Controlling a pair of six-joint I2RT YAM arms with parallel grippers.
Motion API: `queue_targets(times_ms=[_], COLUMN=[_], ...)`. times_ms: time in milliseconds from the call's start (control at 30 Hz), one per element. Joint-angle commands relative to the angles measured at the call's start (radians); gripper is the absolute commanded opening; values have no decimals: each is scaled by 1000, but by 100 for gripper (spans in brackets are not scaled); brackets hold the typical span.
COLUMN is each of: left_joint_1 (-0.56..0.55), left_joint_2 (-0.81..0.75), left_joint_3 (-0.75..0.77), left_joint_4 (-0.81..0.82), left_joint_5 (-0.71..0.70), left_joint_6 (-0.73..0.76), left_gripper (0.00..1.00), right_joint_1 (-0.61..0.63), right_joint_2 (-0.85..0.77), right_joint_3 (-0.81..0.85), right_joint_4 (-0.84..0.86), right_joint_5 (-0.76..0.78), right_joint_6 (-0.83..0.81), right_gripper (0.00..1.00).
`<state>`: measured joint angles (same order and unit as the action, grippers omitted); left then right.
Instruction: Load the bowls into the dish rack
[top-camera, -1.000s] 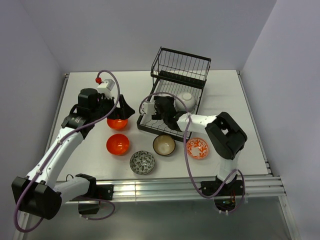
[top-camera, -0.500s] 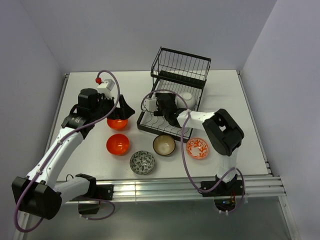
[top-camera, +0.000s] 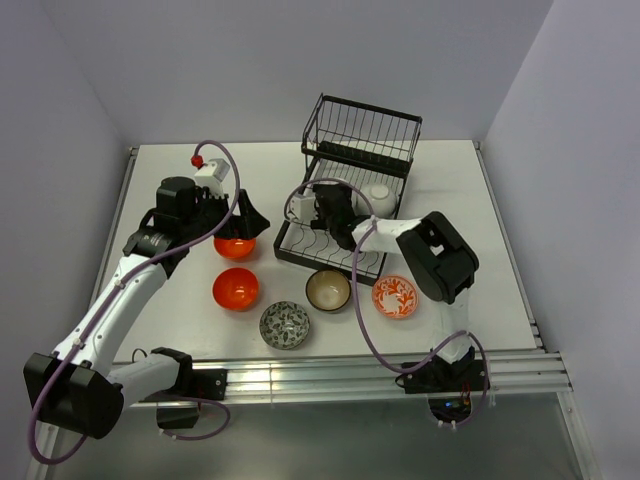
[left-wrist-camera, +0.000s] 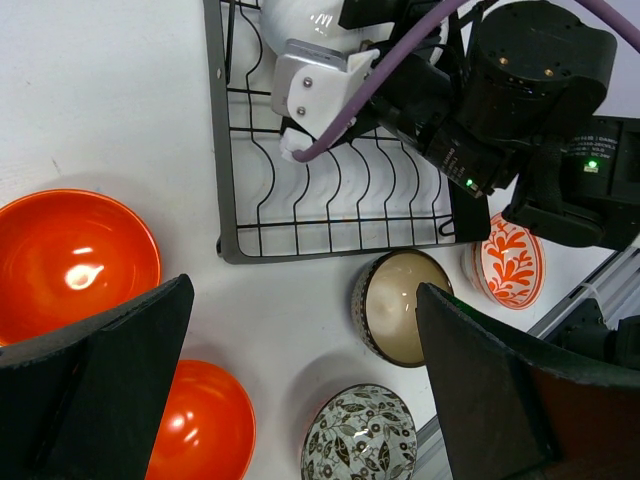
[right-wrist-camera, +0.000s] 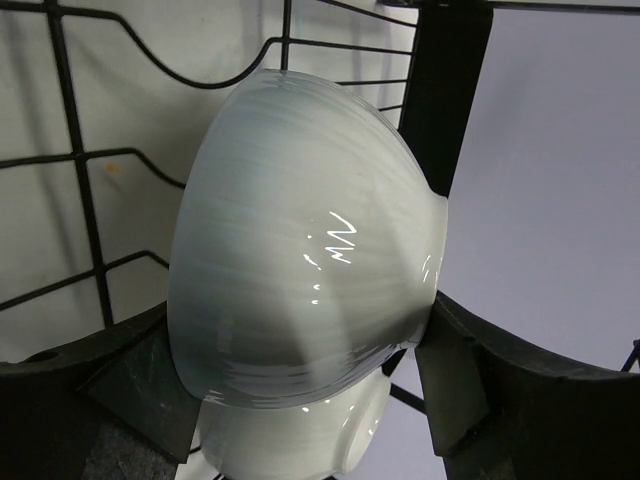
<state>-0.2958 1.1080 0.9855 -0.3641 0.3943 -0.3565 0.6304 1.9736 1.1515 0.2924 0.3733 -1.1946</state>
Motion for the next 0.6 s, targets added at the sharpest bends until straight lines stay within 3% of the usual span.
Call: queue_targets(times_ms=[0,200,300,567], left_joint_1=[6,6,6,7], left_joint_2=[-5,-5,-5,0], left_joint_3=[2,2,4,7], left_joint_4=[21,16,13,11], left_joint_5=[-6,-9,-12,-14], left_joint_6=[16,19,21,22], left_gripper=[99,99,99,100], right_joint_1=[-11,-20,-27,-41], right_joint_2=[5,28,36,73], right_joint_3=[79,119,122,158], right_joint_4=[106,99,91,37], right_joint_5=[18,24,18,10], right_joint_6=[-28,-46,-63,-69], right_gripper=[1,2,7,36])
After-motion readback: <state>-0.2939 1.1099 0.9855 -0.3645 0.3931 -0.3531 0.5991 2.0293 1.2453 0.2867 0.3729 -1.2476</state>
